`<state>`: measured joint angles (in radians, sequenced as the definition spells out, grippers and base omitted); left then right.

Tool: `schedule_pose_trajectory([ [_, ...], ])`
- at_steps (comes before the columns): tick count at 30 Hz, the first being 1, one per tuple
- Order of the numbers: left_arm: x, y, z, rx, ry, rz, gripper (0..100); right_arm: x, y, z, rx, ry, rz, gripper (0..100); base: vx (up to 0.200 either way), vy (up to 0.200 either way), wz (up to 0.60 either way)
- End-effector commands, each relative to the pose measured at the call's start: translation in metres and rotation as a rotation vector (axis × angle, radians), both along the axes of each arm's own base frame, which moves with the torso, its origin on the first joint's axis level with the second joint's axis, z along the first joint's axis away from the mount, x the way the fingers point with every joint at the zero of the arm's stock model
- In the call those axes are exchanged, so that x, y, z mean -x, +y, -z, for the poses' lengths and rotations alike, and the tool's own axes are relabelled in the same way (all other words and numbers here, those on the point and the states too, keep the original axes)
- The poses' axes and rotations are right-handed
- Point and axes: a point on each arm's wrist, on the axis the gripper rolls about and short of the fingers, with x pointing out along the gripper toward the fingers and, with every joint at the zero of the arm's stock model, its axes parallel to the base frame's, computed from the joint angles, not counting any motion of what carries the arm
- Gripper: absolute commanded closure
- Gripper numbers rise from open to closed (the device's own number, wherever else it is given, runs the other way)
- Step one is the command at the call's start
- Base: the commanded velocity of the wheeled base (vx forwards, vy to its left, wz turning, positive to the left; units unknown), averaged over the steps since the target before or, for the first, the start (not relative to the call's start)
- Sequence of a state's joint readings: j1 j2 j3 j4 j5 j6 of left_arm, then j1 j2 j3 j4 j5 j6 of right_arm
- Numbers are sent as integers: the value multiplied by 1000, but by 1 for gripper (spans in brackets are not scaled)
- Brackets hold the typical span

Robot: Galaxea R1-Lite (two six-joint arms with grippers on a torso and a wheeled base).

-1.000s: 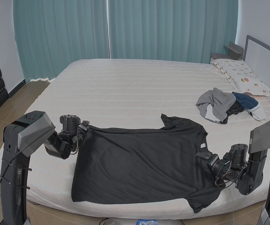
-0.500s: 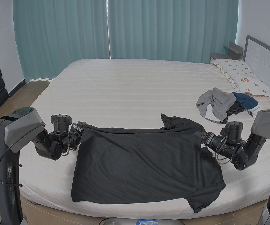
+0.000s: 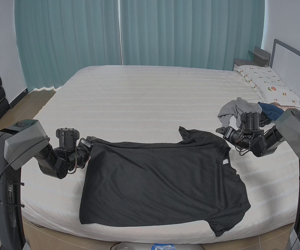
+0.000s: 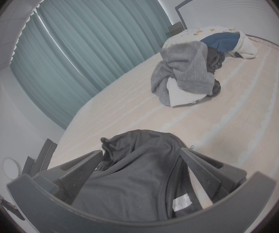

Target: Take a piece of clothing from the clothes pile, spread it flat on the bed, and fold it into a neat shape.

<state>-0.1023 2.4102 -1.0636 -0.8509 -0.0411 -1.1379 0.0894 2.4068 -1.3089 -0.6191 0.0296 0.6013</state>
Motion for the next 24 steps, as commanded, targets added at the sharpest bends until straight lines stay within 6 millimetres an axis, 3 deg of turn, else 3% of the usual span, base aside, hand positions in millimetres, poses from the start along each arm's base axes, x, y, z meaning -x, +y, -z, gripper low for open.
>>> schedule_pose_trajectory([
  [1, 0, -1, 0, -5, 1, 5, 0, -22, -12, 38, 17, 62, 41, 0, 0, 0, 0],
  [11, 1, -3, 1, -29, -1, 14, 0, -26, -28, 44, 17, 63, 73, 0, 0, 0, 0],
  [20, 1, -3, 1, -29, -1, 14, 0, -28, -27, 64, 19, 97, 71, 0, 0, 0, 0],
  [21, 1, -3, 1, -30, -1, 13, 0, -29, -28, 65, 19, 94, 72, 100, 0, 0, 0],
  [24, 1, -3, 1, -29, -1, 14, 0, -35, -29, 65, 17, 74, 85, 100, 0, 0, 0],
])
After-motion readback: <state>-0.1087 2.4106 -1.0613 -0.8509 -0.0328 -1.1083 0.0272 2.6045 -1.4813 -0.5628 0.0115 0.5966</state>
